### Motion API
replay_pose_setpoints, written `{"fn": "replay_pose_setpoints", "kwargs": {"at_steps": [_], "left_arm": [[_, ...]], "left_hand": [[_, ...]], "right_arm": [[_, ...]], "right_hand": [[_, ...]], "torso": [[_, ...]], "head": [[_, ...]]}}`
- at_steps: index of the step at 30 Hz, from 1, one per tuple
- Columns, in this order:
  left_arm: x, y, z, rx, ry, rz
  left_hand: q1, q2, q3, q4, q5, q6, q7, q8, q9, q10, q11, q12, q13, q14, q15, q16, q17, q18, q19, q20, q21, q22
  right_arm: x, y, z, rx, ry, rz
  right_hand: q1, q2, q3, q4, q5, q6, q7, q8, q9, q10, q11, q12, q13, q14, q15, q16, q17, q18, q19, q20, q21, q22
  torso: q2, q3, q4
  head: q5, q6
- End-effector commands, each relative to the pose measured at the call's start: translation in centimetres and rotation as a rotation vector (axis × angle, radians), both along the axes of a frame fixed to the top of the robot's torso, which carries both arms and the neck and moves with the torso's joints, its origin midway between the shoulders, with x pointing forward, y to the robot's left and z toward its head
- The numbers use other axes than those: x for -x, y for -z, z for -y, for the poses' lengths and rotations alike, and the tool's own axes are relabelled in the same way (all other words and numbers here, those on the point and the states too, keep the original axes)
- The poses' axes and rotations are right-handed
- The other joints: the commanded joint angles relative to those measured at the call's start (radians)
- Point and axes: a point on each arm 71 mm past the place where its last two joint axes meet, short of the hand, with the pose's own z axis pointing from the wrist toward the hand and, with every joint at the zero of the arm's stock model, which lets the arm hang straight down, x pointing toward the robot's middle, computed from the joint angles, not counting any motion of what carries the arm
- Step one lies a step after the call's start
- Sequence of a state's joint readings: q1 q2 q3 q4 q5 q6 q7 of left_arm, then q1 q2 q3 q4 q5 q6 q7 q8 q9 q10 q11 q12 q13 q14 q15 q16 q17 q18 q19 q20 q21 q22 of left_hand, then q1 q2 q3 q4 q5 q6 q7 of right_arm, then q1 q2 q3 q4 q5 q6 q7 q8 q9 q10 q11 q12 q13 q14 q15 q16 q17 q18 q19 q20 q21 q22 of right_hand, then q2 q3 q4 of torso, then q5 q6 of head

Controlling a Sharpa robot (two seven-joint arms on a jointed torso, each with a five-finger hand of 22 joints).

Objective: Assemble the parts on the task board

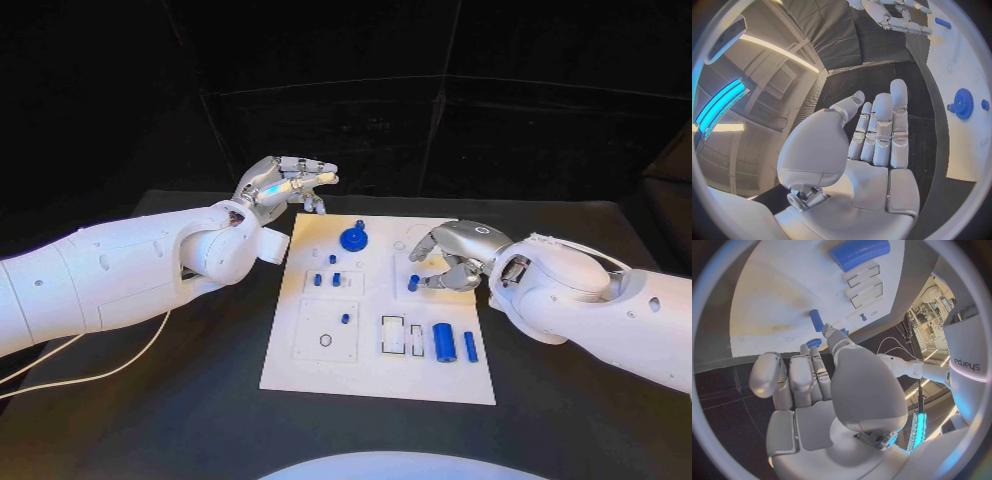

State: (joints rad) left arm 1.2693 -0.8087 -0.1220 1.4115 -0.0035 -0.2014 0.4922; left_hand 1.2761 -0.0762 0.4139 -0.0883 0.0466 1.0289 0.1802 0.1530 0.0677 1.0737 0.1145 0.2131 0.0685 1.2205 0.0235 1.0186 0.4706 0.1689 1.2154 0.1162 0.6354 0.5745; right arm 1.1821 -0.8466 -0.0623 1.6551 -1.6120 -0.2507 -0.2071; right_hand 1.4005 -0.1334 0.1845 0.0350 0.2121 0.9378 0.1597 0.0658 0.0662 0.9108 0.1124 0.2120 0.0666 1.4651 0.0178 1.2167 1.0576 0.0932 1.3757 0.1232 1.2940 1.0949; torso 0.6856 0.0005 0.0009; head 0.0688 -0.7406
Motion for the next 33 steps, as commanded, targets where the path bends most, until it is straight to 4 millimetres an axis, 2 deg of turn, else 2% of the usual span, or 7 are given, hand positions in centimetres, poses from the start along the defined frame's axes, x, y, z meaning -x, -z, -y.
{"fn": "replay_pose_setpoints", "kwargs": {"at_steps": [1,7,13,16,20,27,33], "left_arm": [[0.0,-0.1,0.0,0.009,0.009,0.003],[0.0,-0.1,0.0,0.01,0.011,0.002],[0.0,-0.1,0.0,0.01,0.01,0.002],[0.1,-0.1,-0.1,0.01,0.01,0.001],[0.1,-0.1,-0.1,0.01,0.01,0.001],[0.1,-0.1,-0.3,0.009,0.008,0.001],[0.1,-0.1,-0.4,0.008,0.006,0.001]], "left_hand": [[0.007,0.004,-0.005,-0.001,0.005,-0.007,0.001,-0.005,-0.001,-0.006,-0.003,0.005,-0.001,-0.006,-0.001,-0.002,-0.001,0.013,-0.006,0.002,-0.005,-0.001],[0.007,0.004,-0.005,-0.001,0.005,-0.007,0.001,-0.005,-0.001,-0.006,-0.003,0.005,-0.001,-0.006,-0.001,-0.002,-0.001,0.013,-0.006,0.002,-0.005,-0.001],[0.008,0.005,-0.006,-0.001,0.005,-0.007,0.001,-0.004,-0.001,-0.007,-0.003,0.006,-0.001,-0.006,-0.001,-0.001,-0.002,0.013,-0.006,0.003,-0.006,-0.001],[0.009,0.006,-0.006,-0.001,0.005,-0.007,0.001,-0.004,-0.001,-0.007,-0.003,0.006,-0.001,-0.006,-0.001,-0.001,-0.002,0.013,-0.006,0.003,-0.006,-0.002],[0.009,0.006,-0.006,-0.001,0.005,-0.007,0.001,-0.004,-0.001,-0.007,-0.003,0.006,-0.001,-0.006,-0.001,-0.001,-0.002,0.013,-0.006,0.003,-0.006,-0.002],[0.009,0.006,-0.006,-0.001,0.005,-0.007,0.001,-0.004,-0.001,-0.007,-0.003,0.006,-0.001,-0.006,-0.001,-0.001,-0.002,0.013,-0.006,0.003,-0.006,-0.002],[0.009,0.006,-0.006,-0.001,0.005,-0.007,0.001,-0.004,-0.001,-0.007,-0.003,0.006,-0.001,-0.006,-0.001,-0.001,-0.002,0.013,-0.006,0.003,-0.006,-0.002]], "right_arm": [[-0.1,0.4,-0.3,0.044,-0.014,-0.034],[-0.2,0.7,-1.0,0.065,-0.038,-0.057],[-0.2,1.0,-1.5,0.078,-0.054,-0.074],[-0.2,1.2,-1.7,0.088,-0.057,-0.085],[-0.3,1.4,-1.8,0.102,-0.058,-0.098],[-0.4,1.5,-1.8,0.111,-0.05,-0.095],[-0.5,1.3,-1.9,0.091,-0.039,-0.071]], "right_hand": [[0.015,0.004,-0.008,0.0,-0.004,-0.006,-0.001,0.0,0.002,0.006,-0.002,0.01,0.001,0.018,0.001,0.001,-0.003,0.004,-0.002,0.001,-0.007,-0.002],[0.029,0.029,-0.003,-0.001,-0.006,0.01,-0.004,0.005,0.003,0.065,-0.013,0.045,0.003,0.015,-0.007,-0.006,-0.018,0.004,0.002,-0.005,-0.006,0.001],[0.033,0.043,0.015,0.003,-0.007,0.025,-0.006,0.006,0.003,0.118,-0.021,0.05,-0.002,0.019,-0.014,-0.001,-0.015,0.002,0.009,-0.012,0.0,0.01],[0.037,0.048,0.032,0.005,-0.009,0.037,-0.008,0.007,0.004,0.149,-0.025,0.044,-0.004,0.021,-0.018,0.004,-0.013,0.0,0.014,-0.016,0.004,0.015],[0.044,0.055,0.064,0.006,-0.016,0.065,-0.008,0.014,0.006,0.188,-0.029,0.032,-0.004,0.023,-0.022,0.01,-0.009,-0.001,0.018,-0.02,0.008,0.023],[0.052,0.057,0.105,0.004,-0.029,0.093,-0.006,0.019,0.007,0.216,-0.031,0.012,-0.003,0.024,-0.023,0.016,-0.006,-0.003,0.022,-0.022,0.012,0.028],[0.063,0.073,0.158,-0.001,-0.058,0.115,-0.007,0.021,0.006,0.237,-0.033,-0.007,-0.003,0.025,-0.025,0.021,-0.003,-0.003,0.024,-0.024,0.015,0.033]], "torso": [[0.001,0.0002,-0.0005],[0.0,-0.0005,-0.0015],[0.0,0.0002,-0.0012],[0.0,-0.0002,0.0004],[0.0,-0.0002,-0.0009],[-0.001,-0.0003,-0.0016],[-0.001,-0.0001,-0.0012]], "head": [[0.004,-0.003],[0.005,-0.008],[0.004,-0.012],[0.003,-0.013],[0.005,-0.017],[0.005,-0.018],[0.004,-0.02]]}}
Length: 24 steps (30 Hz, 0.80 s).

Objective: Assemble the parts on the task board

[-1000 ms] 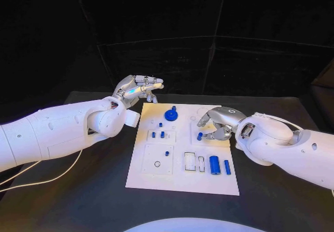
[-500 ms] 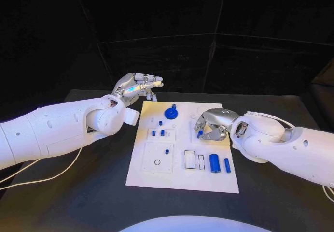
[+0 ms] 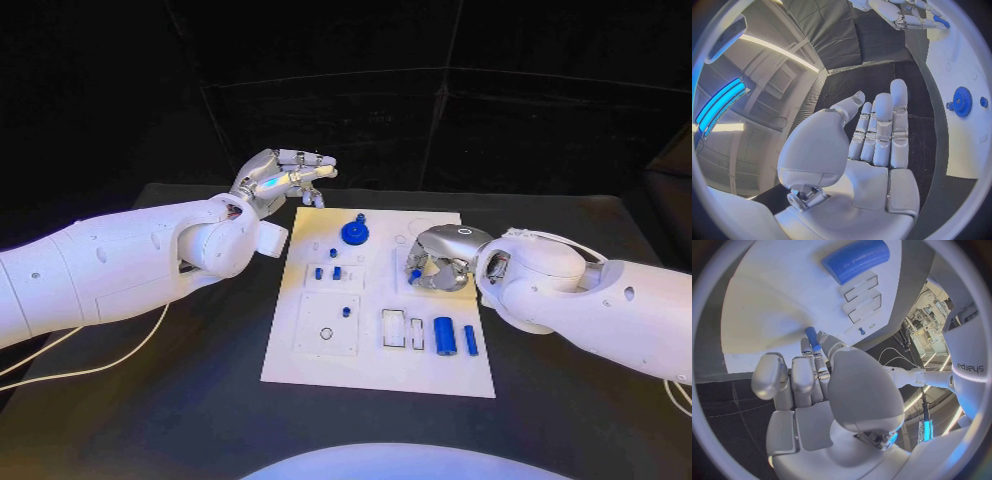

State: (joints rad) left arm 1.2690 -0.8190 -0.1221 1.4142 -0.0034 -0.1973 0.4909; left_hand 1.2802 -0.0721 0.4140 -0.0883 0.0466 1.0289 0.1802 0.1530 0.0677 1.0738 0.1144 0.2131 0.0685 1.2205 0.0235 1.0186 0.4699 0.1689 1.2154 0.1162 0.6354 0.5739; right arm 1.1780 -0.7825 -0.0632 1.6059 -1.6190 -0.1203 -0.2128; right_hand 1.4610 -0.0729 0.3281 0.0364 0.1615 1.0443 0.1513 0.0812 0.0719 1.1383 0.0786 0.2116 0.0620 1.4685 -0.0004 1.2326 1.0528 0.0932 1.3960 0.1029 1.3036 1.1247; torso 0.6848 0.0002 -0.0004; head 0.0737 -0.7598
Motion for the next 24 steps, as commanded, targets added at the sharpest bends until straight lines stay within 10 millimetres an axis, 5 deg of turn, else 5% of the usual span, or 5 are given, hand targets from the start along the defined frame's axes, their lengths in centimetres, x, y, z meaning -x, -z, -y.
{"fn": "replay_pose_setpoints", "kwargs": {"at_steps": [1,13,20,24], "left_arm": [[0.0,-0.1,0.0,0.009,0.009,0.004],[0.0,-0.1,0.0,0.009,0.008,0.004],[0.0,-0.1,0.0,0.009,0.008,0.004],[0.0,-0.1,0.0,0.008,0.007,0.004]], "left_hand": [[0.005,0.001,-0.006,-0.001,0.005,-0.007,0.001,-0.004,-0.001,-0.007,-0.003,0.006,-0.001,-0.006,-0.001,-0.001,-0.001,0.013,-0.006,0.003,-0.006,-0.001],[0.005,0.001,-0.006,-0.001,0.005,-0.007,0.001,-0.004,-0.001,-0.007,-0.003,0.006,-0.001,-0.006,-0.001,-0.001,-0.001,0.013,-0.006,0.003,-0.006,-0.001],[0.005,0.001,-0.006,-0.001,0.005,-0.007,0.001,-0.004,-0.001,-0.007,-0.003,0.006,-0.001,-0.006,-0.001,-0.001,-0.001,0.013,-0.006,0.003,-0.006,-0.001],[0.005,0.001,-0.006,-0.001,0.005,-0.007,0.001,-0.004,-0.001,-0.007,-0.003,0.006,-0.001,-0.006,-0.001,-0.001,-0.001,0.013,-0.006,0.003,-0.006,-0.001]], "right_arm": [[0.0,-0.1,-0.1,-0.007,0.005,0.02],[0.5,-1.0,-0.1,-0.095,-0.001,0.081],[1.6,-2.2,0.7,-0.158,0.011,0.088],[2.6,-3.1,0.0,-0.229,-0.013,0.092]], "right_hand": [[0.005,0.014,0.025,-0.004,-0.011,0.011,0.002,0.005,0.0,0.012,0.001,-0.01,0.002,0.021,-0.007,0.006,0.002,-0.004,0.004,-0.004,0.006,0.004],[0.019,0.011,0.114,-0.041,-0.026,0.053,-0.001,0.016,0.002,0.065,-0.006,-0.021,0.008,0.025,-0.013,0.024,0.017,-0.009,0.015,-0.01,0.027,0.035],[0.014,0.002,0.132,-0.05,-0.027,0.056,-0.001,0.015,0.001,0.072,-0.006,-0.027,0.009,0.024,-0.013,0.027,0.019,-0.01,0.016,-0.01,0.03,0.038],[0.011,-0.003,0.142,-0.056,-0.023,0.056,0.0,0.013,0.0,0.074,-0.006,-0.032,0.009,0.024,-0.013,0.027,0.018,-0.01,0.016,-0.01,0.031,0.04]], "torso": [[0.0,0.0002,0.0001],[-0.002,0.0006,-0.0021],[-0.005,-0.0026,0.0025],[-0.004,-0.0012,0.0028]], "head": [[-0.001,0.0],[-0.001,0.001],[-0.002,0.004],[0.003,0.009]]}}
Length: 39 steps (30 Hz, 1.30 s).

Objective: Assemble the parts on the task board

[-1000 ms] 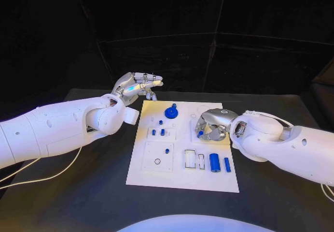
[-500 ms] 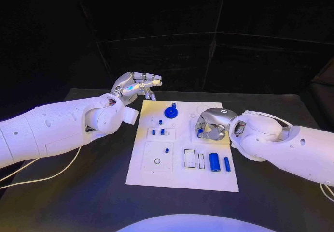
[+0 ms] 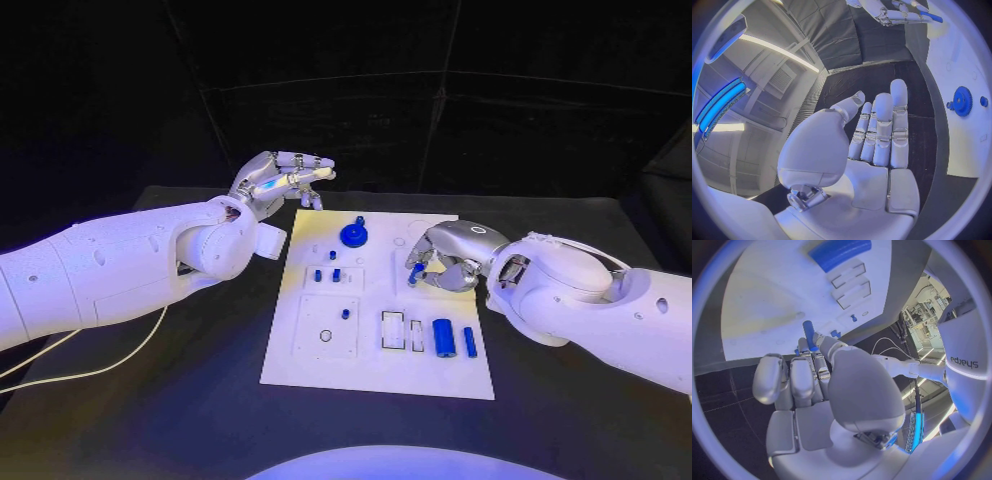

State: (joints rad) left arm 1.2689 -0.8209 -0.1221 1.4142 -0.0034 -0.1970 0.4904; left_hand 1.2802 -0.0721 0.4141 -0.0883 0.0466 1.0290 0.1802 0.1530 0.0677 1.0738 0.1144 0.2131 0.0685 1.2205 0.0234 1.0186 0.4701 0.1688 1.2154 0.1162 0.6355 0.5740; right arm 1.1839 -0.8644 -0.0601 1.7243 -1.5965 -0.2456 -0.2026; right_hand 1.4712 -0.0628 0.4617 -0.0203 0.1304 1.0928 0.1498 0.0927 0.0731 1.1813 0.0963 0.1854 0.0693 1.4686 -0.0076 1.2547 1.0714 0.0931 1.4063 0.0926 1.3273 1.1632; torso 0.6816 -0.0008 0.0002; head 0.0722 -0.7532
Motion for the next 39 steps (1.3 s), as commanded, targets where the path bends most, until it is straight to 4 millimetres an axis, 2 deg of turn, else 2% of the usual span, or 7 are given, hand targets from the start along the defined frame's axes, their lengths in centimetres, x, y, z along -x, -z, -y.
{"fn": "replay_pose_setpoints", "kwargs": {"at_steps": [1,7,10,18,24,27,39], "left_arm": [[0.0,-0.1,0.1,0.009,0.008,0.004],[-0.1,-0.1,0.4,0.011,0.013,0.006],[-0.1,-0.1,0.8,0.013,0.02,0.006],[-0.1,-0.1,1.0,0.015,0.024,0.007],[-0.3,-0.1,1.0,0.014,0.021,0.008],[-0.3,-0.1,1.0,0.014,0.022,0.009],[-0.3,-0.1,1.1,0.014,0.023,0.008]], "left_hand": [[0.004,0.001,-0.006,-0.001,0.005,-0.007,0.001,-0.004,-0.001,-0.007,-0.003,0.006,-0.001,-0.006,-0.001,-0.001,-0.001,0.013,-0.006,0.003,-0.006,-0.001],[0.004,0.001,-0.006,-0.001,0.005,-0.007,0.001,-0.004,-0.001,-0.007,-0.003,0.006,-0.001,-0.006,-0.001,-0.001,-0.001,0.013,-0.006,0.003,-0.006,-0.001],[0.007,0.002,-0.008,-0.003,0.005,-0.006,0.001,-0.003,-0.001,-0.008,-0.003,0.007,0.0,-0.007,-0.001,0.0,-0.002,0.013,-0.005,0.003,-0.007,-0.002],[0.007,0.002,-0.008,-0.003,0.005,-0.006,0.001,-0.003,-0.001,-0.008,-0.003,0.007,0.0,-0.007,-0.001,0.0,-0.002,0.013,-0.005,0.003,-0.007,-0.002],[0.007,0.002,-0.008,-0.003,0.005,-0.006,0.001,-0.003,-0.001,-0.008,-0.003,0.007,0.0,-0.007,-0.001,0.0,-0.002,0.013,-0.005,0.003,-0.007,-0.002],[0.007,0.002,-0.008,-0.003,0.005,-0.006,0.001,-0.003,-0.001,-0.008,-0.003,0.007,0.0,-0.007,-0.001,0.0,-0.002,0.013,-0.005,0.003,-0.007,-0.002],[0.007,0.002,-0.008,-0.003,0.005,-0.006,0.001,-0.003,-0.001,-0.008,-0.003,0.007,0.0,-0.007,-0.001,0.0,-0.002,0.013,-0.005,0.003,-0.007,-0.002]], "right_arm": [[0.7,-1.1,-1.0,-0.114,-0.021,0.022],[1.9,-1.5,-4.6,-0.179,-0.123,-0.004],[2.6,-1.1,-6.8,-0.2,-0.18,-0.025],[3.9,0.6,-10.2,-0.216,-0.271,-0.075],[4.4,1.8,-11.6,-0.191,-0.309,-0.103],[4.5,2.5,-12.2,-0.159,-0.318,-0.114],[4.6,4.0,-13.0,-0.077,-0.327,-0.133]], "right_hand": [[0.0,-0.014,0.011,0.0,0.009,0.007,0.001,0.001,-0.001,0.032,-0.024,-0.006,0.001,0.024,-0.005,0.006,0.0,-0.01,0.006,0.0,0.008,0.002],[-0.002,-0.016,0.015,-0.003,0.01,0.007,0.002,0.0,-0.002,0.032,-0.023,-0.009,0.001,0.023,-0.005,0.004,-0.003,-0.01,0.005,0.0,0.007,0.0],[-0.002,-0.017,0.017,-0.004,0.01,0.007,0.002,0.0,-0.002,0.032,-0.023,-0.01,0.001,0.023,-0.005,0.004,-0.004,-0.009,0.004,0.0,0.006,-0.001],[-0.007,-0.019,0.023,-0.007,0.011,0.004,0.004,-0.003,-0.003,0.031,-0.021,-0.014,0.001,0.022,-0.004,0.003,-0.006,-0.009,0.003,0.001,0.005,-0.002],[-0.01,-0.021,0.025,-0.008,0.011,0.002,0.005,-0.005,-0.003,0.03,-0.021,-0.017,0.001,0.022,-0.004,0.003,-0.007,-0.009,0.002,0.001,0.004,-0.004],[-0.011,-0.021,0.026,-0.009,0.011,0.001,0.005,-0.006,-0.004,0.029,-0.02,-0.018,0.0,0.022,-0.003,0.003,-0.007,-0.008,0.001,0.001,0.004,-0.005],[-0.015,-0.022,0.029,-0.009,0.011,0.0,0.006,-0.007,-0.004,0.028,-0.019,-0.021,0.0,0.021,-0.003,0.003,-0.007,-0.008,0.001,0.002,0.004,-0.005]], "torso": [[0.001,0.0,0.0021],[0.002,-0.001,0.0025],[0.002,-0.0004,0.0058],[0.002,-0.0014,0.0021],[0.002,-0.0004,0.0011],[0.002,0.0001,0.0042],[0.002,0.0001,0.0028]], "head": [[0.005,0.004],[0.015,0.004],[0.025,0.005],[0.042,0.001],[0.048,-0.005],[0.051,-0.009],[0.06,-0.019]]}}
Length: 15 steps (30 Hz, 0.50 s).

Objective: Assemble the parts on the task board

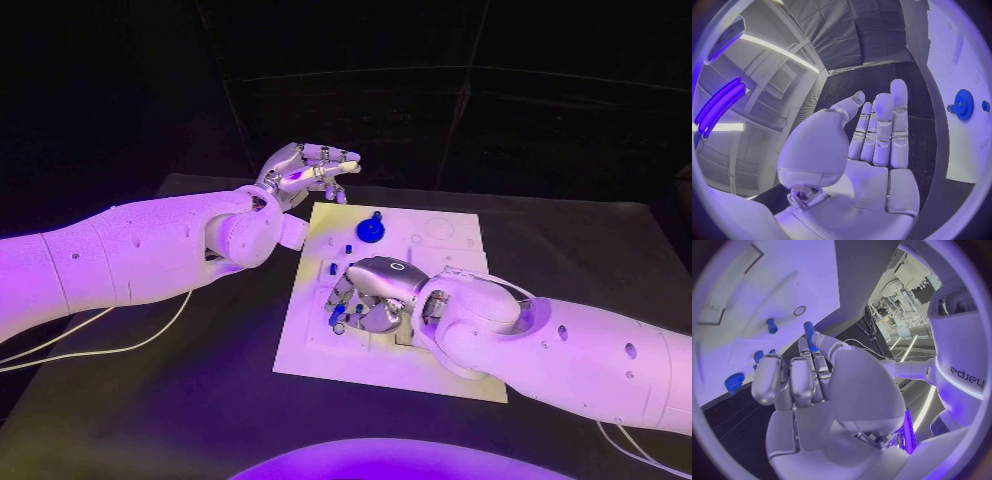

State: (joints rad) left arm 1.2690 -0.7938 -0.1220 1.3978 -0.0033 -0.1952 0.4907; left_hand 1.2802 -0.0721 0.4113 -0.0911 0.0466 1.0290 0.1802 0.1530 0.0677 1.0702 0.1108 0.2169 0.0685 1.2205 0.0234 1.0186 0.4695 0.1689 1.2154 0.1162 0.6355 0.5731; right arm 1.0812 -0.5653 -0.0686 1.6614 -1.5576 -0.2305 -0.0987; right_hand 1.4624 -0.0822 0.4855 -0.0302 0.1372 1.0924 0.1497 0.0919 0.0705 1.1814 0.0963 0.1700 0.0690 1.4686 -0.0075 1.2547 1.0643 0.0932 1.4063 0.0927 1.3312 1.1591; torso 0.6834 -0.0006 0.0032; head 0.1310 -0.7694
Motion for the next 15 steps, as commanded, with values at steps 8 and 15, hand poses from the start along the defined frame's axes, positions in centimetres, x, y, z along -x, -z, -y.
{"fn": "replay_pose_setpoints", "kwargs": {"at_steps": [8,15], "left_arm": [[-0.04,-0.16,0.14,0.011,0.01,0.006],[-0.06,-0.16,0.17,0.011,0.011,0.006]], "left_hand": [[0.008,0.003,-0.006,0.0,0.005,-0.007,0.0,-0.003,0.0,-0.005,0.0,0.005,0.0,-0.007,-0.001,0.001,-0.001,0.014,-0.005,0.003,-0.007,-0.002],[0.008,0.003,-0.006,0.0,0.005,-0.007,0.0,-0.003,0.0,-0.005,0.0,0.005,0.0,-0.007,-0.001,0.001,-0.001,0.014,-0.005,0.003,-0.007,-0.002]], "right_arm": [[0.11,0.72,0.04,0.089,-0.022,0.001],[-0.11,0.93,0.13,0.123,-0.011,0.029]], "right_hand": [[-0.008,-0.002,0.005,0.001,0.004,0.001,0.006,-0.007,-0.001,0.029,-0.019,-0.006,0.001,0.022,-0.003,0.004,0.001,-0.009,0.001,0.002,0.0,0.0],[-0.013,-0.003,0.006,0.001,0.002,0.002,0.006,-0.007,-0.001,0.03,-0.019,-0.007,0.001,0.021,-0.002,0.004,0.0,-0.009,0.001,0.002,0.001,0.001]], "torso": [[0.0,-0.0001,-0.0006],[-0.001,0.0007,-0.0006]], "head": [[0.003,-0.008],[0.004,-0.011]]}}
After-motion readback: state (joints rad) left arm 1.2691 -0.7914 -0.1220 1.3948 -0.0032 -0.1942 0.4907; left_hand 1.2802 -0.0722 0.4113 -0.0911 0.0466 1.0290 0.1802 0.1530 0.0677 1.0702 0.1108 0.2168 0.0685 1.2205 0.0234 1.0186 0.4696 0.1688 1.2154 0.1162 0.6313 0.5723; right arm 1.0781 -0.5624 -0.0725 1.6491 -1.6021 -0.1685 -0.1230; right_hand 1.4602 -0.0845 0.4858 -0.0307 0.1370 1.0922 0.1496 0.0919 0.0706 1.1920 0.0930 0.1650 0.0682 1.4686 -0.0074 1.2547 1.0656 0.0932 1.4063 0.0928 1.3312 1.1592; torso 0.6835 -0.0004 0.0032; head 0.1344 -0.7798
